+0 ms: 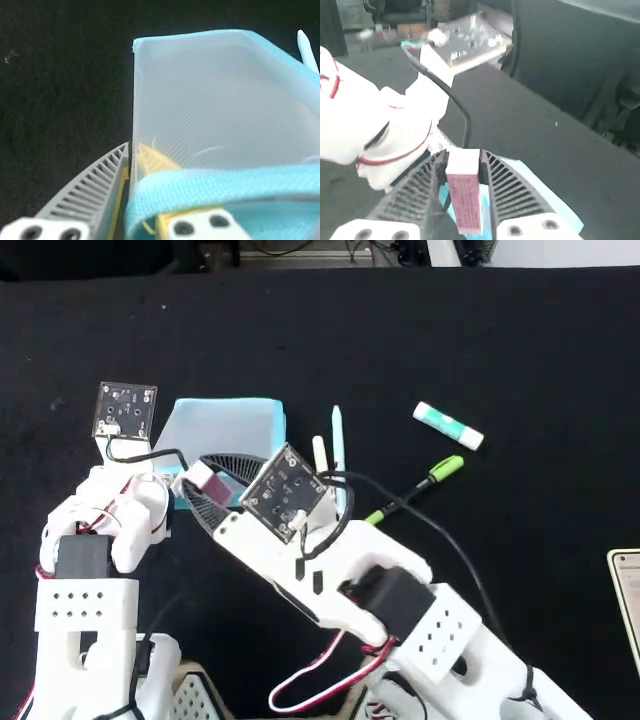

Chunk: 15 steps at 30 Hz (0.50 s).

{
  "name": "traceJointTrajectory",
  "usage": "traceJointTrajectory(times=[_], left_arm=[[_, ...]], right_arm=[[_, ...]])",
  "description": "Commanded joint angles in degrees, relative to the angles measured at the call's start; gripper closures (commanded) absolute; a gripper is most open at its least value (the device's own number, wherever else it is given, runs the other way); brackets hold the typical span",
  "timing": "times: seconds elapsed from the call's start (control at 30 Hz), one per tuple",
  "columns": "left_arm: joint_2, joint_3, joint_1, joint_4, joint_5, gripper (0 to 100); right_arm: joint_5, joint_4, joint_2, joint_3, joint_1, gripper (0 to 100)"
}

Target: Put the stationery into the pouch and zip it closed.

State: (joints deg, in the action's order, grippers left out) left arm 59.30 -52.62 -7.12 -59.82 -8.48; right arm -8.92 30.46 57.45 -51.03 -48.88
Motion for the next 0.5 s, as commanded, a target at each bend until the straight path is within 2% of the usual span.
traceJointTrajectory(times=[0.0,0.27,0.47], left_arm=[[0.0,0.31,-0.4,0.7,0.79,97],[0.0,0.31,-0.4,0.7,0.79,97],[0.0,0.4,-0.4,0.62,0.79,97]], right_arm=[[0.18,-4.22,1.54,-0.13,-0.18,98.7],[0.18,-17.05,1.45,-12.09,0.09,98.7],[0.18,-29.27,1.45,-18.42,6.24,98.7]])
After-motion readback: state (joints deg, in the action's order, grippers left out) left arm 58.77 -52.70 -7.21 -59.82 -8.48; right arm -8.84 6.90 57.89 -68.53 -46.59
